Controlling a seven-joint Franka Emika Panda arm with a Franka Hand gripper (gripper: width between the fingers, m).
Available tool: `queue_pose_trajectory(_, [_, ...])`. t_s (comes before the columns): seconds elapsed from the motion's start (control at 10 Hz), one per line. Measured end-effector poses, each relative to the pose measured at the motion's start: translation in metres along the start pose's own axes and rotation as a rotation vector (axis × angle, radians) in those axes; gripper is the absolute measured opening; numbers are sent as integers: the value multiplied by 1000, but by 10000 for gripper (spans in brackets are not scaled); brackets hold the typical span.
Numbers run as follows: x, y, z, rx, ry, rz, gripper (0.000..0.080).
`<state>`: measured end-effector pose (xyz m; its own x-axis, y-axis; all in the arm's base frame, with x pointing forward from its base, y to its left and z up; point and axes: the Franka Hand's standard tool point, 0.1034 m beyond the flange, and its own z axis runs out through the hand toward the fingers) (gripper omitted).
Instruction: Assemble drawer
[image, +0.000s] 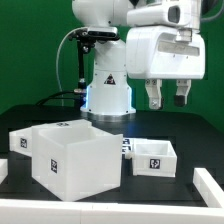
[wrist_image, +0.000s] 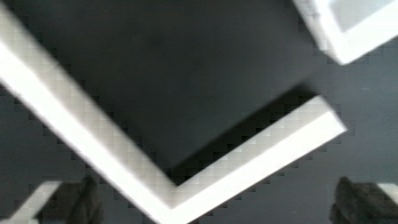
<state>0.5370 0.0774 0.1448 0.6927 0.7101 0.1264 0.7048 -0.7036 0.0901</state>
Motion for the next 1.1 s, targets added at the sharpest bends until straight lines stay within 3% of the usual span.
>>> queue_pose_trajectory(0.1, [-10,-20,6,-4,12,71,649])
queue_pose_trajectory(0.5, [-13,-18,8,1,18,128,649])
queue_pose_trajectory(0.6, [-28,-25,14,1,18,244,649])
queue_pose_trajectory(0.8, [-58,-63,27,4,22,420,649])
queue_pose_trajectory(0.9, [-74,-66,37,19,14,442,649])
queue_pose_trajectory(1.1, [-71,-66,36,21,13,439,649])
